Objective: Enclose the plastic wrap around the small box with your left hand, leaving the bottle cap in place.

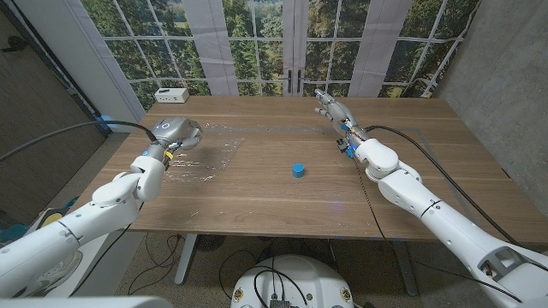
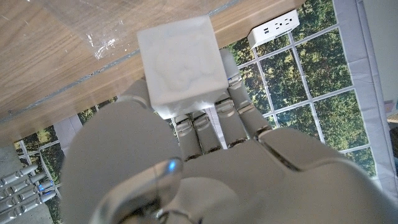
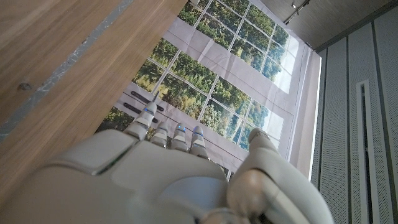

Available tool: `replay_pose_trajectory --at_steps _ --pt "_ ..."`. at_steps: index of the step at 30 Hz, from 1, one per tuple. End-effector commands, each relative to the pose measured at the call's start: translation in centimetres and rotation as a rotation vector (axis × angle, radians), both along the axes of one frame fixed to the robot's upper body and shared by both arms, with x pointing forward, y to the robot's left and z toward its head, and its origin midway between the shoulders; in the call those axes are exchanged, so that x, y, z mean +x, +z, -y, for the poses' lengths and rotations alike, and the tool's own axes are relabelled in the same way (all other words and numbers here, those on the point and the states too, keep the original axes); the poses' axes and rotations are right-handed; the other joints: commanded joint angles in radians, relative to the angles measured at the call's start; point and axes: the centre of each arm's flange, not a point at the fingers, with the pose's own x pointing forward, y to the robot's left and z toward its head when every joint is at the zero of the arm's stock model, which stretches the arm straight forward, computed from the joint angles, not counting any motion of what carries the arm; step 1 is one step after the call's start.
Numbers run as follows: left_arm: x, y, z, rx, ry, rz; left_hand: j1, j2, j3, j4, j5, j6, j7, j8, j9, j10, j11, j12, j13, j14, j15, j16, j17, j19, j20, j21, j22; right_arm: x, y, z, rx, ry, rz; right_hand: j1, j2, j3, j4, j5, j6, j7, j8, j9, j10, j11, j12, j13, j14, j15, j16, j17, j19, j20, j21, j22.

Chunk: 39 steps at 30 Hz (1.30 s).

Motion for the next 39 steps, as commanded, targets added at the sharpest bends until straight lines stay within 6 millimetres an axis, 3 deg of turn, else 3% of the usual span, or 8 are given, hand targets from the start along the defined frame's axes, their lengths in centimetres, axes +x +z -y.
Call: replay_pose_trajectory --at_steps 1,10,28,39 --pt "3.3 0.9 -0.1 0.009 0.042 -0.132 0.128 0.117 0.089 0.091 0.005 0.007 0.0 -0.006 0.004 0.036 -0.037 0.006 0.009 0.163 -0.239 0.0 0.003 -0.007 -0.065 0.01 0.002 -0.7 0.6 -0.9 -0.044 0.015 0.023 -0.008 0.0 0.004 -0.006 -0.003 0.002 -0.003 -0.002 0.002 0.003 0.002 -0.001 0.004 0.005 0.007 -0.002 0.002 0.006 -0.003 -0.004 0.004" --pt "5.6 1.6 -0.1 0.04 0.082 -0.237 0.129 0.118 0.09 0.091 0.004 0.009 0.001 -0.007 0.005 0.033 -0.04 0.004 0.018 0.161 -0.238 -0.006 0.0 -0.013 -0.064 0.016 0.0 -1.0 0.8 -1.2 -0.056 0.012 0.025 -0.01 -0.001 0.004 -0.006 -0.004 0.003 -0.003 -0.001 0.002 0.003 0.003 -0.002 0.004 0.006 0.007 -0.002 0.002 0.008 -0.003 -0.006 0.004" --pt "8.7 0.8 -0.3 0.045 0.127 -0.292 0.129 0.117 0.095 0.091 0.003 0.003 -0.004 -0.015 0.006 0.031 -0.042 -0.003 0.031 0.151 -0.238 -0.021 -0.005 -0.02 -0.065 0.03 -0.004 -1.1 0.8 -1.1 -0.049 0.006 0.023 -0.014 -0.002 0.003 -0.005 -0.004 0.004 -0.004 -0.001 0.002 0.004 0.002 -0.002 0.004 0.007 0.007 -0.001 0.003 0.011 -0.003 -0.01 0.004" --pt "10.1 0.0 0.8 0.057 0.074 -0.344 0.126 0.115 0.099 0.093 0.001 0.003 -0.011 -0.019 0.006 0.027 -0.036 -0.021 0.018 0.136 -0.237 -0.035 -0.011 -0.022 -0.068 0.037 -0.006 -1.0 1.0 -0.8 -0.047 0.002 0.022 -0.017 -0.002 0.003 -0.004 -0.004 0.004 -0.004 -0.001 0.002 0.003 0.002 -0.002 0.004 0.007 0.007 -0.001 0.003 0.012 -0.003 -0.013 0.004"
